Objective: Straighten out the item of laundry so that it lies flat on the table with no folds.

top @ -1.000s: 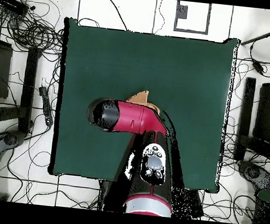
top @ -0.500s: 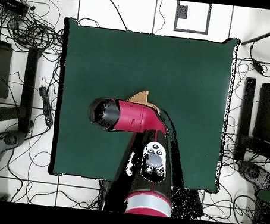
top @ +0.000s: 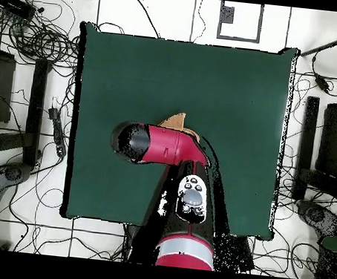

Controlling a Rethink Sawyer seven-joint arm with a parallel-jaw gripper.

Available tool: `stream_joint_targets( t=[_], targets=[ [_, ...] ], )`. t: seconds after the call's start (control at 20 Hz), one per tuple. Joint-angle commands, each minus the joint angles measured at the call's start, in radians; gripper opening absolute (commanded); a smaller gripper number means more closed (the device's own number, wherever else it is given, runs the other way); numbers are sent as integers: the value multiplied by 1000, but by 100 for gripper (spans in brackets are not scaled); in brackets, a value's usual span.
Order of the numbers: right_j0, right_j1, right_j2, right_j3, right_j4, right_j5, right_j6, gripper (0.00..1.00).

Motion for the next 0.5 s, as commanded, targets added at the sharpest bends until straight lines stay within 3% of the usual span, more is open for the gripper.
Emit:
stream_joint_targets(
  t=[0.05, 0.5],
  targets=[
    [-29, 11, 98, -16, 40, 92, 116, 100],
    [-76, -20, 123, 28, 27, 85, 68, 100]
  ],
)
